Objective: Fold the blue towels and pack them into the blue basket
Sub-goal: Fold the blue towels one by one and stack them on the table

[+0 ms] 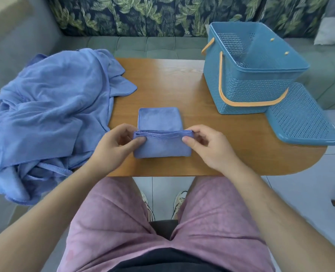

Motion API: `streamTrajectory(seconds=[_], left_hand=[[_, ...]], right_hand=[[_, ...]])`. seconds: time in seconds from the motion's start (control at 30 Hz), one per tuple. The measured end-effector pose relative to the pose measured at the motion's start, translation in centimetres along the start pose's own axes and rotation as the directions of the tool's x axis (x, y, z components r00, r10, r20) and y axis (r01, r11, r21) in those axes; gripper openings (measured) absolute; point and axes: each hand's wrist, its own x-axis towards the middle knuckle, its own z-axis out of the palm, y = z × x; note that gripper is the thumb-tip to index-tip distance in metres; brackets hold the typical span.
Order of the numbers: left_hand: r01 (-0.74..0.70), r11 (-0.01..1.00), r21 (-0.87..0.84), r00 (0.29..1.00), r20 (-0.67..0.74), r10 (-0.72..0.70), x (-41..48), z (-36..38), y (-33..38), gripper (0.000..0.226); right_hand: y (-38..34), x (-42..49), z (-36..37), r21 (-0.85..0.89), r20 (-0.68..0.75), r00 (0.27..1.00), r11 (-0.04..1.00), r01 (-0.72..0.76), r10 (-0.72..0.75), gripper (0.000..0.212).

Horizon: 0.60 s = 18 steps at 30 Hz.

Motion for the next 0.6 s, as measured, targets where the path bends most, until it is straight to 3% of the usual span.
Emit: streamTrajectory(seconds=[0.3, 0.53, 0.6], left_hand=[[0.266, 0.963, 0.051, 0.957, -0.137, -0.257, 10.5, 0.3, -3.5, 0.021], [0.355, 0.906, 0.231, 0.917, -0.275, -0.289, 14.1, 1.4, -5.0, 0.028], [0.323, 0.876, 0.358, 0.911, -0.37, -0.185, 13.6, 1.8, -4.7, 0.03]], right_hand=[[3.2, 12.4, 1.3, -0.167, -0.055, 0.981, 0.967, -0.192, 0.186, 0.014], [5.4, 16.0, 2.7, -0.303, -0.09, 0.95, 0.9, -0.313, 0.3, 0.016], [4.9, 15.7, 2.7, -0.393, -0.133, 0.957, 0.873, -0.289, 0.257, 0.025]])
